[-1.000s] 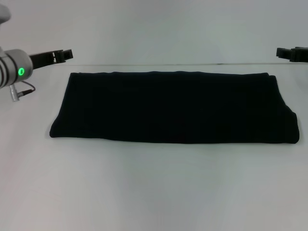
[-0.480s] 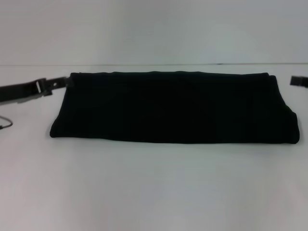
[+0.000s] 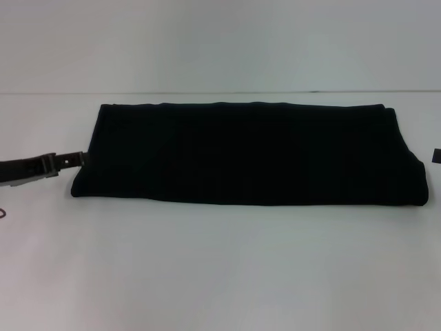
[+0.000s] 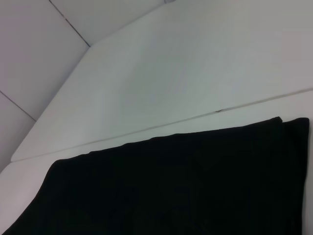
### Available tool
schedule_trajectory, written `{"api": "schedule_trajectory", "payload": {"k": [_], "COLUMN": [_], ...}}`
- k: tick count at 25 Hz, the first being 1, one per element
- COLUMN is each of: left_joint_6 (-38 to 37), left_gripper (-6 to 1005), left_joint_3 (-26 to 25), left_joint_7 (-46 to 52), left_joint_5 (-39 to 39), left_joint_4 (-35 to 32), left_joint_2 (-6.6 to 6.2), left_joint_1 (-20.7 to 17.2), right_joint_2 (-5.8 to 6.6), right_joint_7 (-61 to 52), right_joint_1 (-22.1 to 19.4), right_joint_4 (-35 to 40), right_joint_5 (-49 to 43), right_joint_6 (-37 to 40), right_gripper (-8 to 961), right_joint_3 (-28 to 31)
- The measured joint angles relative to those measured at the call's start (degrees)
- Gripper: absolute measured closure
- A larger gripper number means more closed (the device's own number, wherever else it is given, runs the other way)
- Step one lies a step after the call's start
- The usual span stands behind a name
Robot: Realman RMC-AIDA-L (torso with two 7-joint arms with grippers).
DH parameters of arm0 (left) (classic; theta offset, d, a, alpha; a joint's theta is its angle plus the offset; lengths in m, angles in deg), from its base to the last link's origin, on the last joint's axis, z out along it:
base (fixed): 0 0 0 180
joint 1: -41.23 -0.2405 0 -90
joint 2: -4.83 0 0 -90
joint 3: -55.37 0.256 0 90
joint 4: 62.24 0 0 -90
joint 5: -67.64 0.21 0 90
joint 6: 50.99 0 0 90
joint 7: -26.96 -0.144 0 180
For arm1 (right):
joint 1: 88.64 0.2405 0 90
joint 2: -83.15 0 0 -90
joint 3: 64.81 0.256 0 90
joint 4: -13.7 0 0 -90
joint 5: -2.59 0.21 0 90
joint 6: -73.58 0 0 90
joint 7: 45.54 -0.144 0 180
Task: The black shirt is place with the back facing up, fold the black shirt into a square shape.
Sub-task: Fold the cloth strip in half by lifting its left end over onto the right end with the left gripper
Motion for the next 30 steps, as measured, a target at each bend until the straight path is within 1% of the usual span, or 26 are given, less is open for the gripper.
{"api": "schedule_trajectory", "payload": {"k": [5,12,24,30], "left_joint_6": [0.7,0.7,0.3,0.6], "left_gripper": [82,83,86,204], "left_joint_3": [2.4,5.8,6.8,6.9], "left_joint_7": [0.0,-0.3,-0.3,-1.0], "left_joint_5": [1.0,1.0,1.0,1.1], "left_joint_4": [0.5,0.9,1.0,1.0], "left_joint_2": [0.07,0.48,0.7,0.7], "left_joint_1": [0.3,0.4,0.4,0.4], "right_joint_2": [-0.22,-0.08,-0.07,-0.18], "right_joint_7": [-0.1,-0.1,-0.1,-0.2], "right_joint_1": [0.0,0.4,0.3,0.3], "right_joint_4": [-0.2,-0.7,-0.6,-0.7], "right_joint_5": [-0.1,-0.2,-0.4,-1.6], "right_joint_6": [-0.3,-0.9,-1.5,-2.7], "right_gripper": [239,238,240,252], "right_joint_3": [0.0,0.0,-0.3,-0.8]}}
